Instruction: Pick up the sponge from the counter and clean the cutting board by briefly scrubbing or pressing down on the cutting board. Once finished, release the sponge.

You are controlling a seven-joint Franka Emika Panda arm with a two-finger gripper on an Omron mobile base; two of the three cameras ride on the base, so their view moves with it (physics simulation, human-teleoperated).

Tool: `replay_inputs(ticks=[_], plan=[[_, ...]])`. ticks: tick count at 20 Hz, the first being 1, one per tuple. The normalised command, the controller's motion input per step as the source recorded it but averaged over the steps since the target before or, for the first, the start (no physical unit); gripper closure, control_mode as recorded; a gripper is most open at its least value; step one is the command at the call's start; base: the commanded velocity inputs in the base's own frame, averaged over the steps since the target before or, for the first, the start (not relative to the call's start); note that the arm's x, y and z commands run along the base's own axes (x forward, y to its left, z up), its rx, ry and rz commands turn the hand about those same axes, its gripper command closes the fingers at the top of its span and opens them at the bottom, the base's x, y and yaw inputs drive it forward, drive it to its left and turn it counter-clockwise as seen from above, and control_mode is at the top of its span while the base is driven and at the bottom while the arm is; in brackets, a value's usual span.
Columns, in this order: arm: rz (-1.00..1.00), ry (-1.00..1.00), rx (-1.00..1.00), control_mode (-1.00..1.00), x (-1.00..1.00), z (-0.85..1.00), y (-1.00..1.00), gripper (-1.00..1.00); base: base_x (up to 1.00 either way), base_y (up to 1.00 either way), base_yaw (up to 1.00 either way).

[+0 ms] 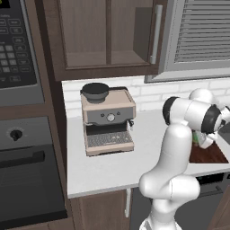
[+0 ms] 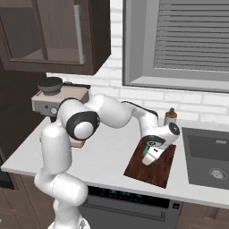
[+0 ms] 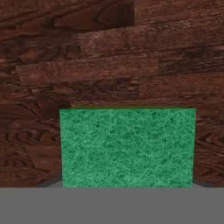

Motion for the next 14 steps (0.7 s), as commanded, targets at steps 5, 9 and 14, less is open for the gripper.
replay_inputs(ticks=[5,9,14], plan=[[0.0,0.0,0.0,-1.0,0.27,0.0,0.61,1.0,0.0,0.0,0.0],[0.0,0.0,0.0,-1.0,0.28,0.0,0.32,1.0,0.0,0.0,0.0],[0.0,0.0,0.0,-1.0,0.21,0.0,0.01,1.0,0.0,0.0,0.0]])
